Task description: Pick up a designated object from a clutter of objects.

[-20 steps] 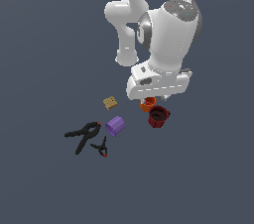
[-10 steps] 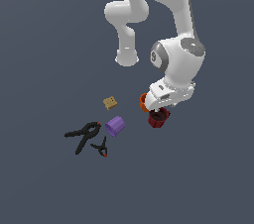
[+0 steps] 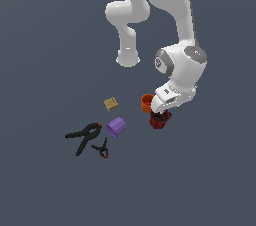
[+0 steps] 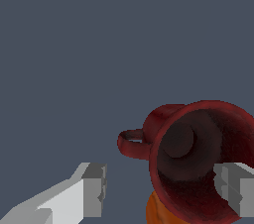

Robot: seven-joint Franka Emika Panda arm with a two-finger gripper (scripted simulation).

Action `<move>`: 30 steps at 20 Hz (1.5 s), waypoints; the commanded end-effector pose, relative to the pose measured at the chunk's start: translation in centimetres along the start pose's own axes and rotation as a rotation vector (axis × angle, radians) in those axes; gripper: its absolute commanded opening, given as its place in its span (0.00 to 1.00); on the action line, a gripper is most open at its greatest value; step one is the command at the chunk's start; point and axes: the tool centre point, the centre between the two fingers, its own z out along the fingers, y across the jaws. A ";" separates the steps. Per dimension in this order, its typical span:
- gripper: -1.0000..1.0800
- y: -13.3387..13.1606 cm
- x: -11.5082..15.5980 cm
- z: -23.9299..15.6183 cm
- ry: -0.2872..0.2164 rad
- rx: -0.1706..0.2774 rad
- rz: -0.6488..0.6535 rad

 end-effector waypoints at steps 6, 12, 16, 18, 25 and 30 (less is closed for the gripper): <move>0.81 0.0 0.0 1.3 0.001 0.000 0.000; 0.81 -0.1 -0.1 2.9 0.002 0.001 -0.002; 0.00 -0.1 -0.1 3.0 0.002 0.001 -0.002; 0.00 -0.1 -0.1 3.0 0.002 0.001 -0.002; 0.00 -0.2 -0.1 2.9 0.002 0.001 -0.004; 0.00 0.6 -0.4 2.2 0.002 0.001 -0.004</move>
